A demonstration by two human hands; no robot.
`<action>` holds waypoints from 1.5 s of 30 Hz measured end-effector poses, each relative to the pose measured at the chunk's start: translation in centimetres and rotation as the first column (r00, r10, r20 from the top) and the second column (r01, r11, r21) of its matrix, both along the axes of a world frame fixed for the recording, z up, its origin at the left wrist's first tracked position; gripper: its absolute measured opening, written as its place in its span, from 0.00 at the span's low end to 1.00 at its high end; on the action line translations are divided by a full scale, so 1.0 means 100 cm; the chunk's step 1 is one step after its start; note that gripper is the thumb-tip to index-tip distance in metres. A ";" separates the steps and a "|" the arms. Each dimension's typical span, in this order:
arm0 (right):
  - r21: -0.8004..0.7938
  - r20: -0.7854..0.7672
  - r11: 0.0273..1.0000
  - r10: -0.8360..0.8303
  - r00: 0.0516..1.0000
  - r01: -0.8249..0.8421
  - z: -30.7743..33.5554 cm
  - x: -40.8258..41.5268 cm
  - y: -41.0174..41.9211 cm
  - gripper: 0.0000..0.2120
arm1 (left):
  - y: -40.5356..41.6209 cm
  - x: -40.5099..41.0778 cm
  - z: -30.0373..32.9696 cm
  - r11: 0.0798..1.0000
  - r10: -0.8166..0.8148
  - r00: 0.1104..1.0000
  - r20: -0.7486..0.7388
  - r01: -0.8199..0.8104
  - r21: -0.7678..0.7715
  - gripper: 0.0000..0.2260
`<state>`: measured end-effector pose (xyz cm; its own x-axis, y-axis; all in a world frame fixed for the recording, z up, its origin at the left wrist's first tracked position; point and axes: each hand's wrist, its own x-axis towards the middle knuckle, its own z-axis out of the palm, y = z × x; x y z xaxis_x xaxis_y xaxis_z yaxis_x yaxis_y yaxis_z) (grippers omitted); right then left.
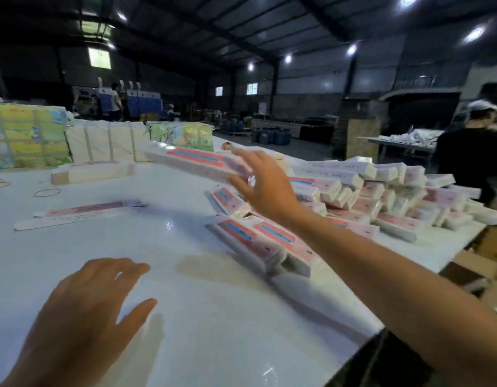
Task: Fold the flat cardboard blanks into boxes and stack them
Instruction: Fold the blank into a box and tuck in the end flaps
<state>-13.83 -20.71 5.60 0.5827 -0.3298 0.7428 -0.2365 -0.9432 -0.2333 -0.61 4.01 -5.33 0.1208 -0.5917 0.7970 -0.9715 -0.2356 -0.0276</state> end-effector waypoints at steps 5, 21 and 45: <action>0.238 0.252 0.856 -0.511 0.822 0.459 0.054 -0.062 -0.133 0.14 | -0.010 -0.011 -0.007 0.978 -0.046 0.999 -0.013 0.047 0.203 0.16; 0.096 0.099 0.982 -0.175 0.980 0.165 0.041 -0.013 -0.039 0.13 | -0.002 -0.024 0.005 0.949 0.030 0.984 -0.177 0.028 0.313 0.16; 0.185 -0.424 0.944 0.328 0.844 -0.274 -0.109 0.052 0.093 0.11 | 0.097 0.075 0.071 0.587 0.792 0.509 -0.337 -0.485 0.648 0.08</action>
<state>-8.62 -11.41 -5.34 0.9244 -0.1501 0.3505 -0.0492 -0.9585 -0.2808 6.87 13.70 1.72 0.9154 -0.3840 0.1205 -0.3995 -0.9035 0.1555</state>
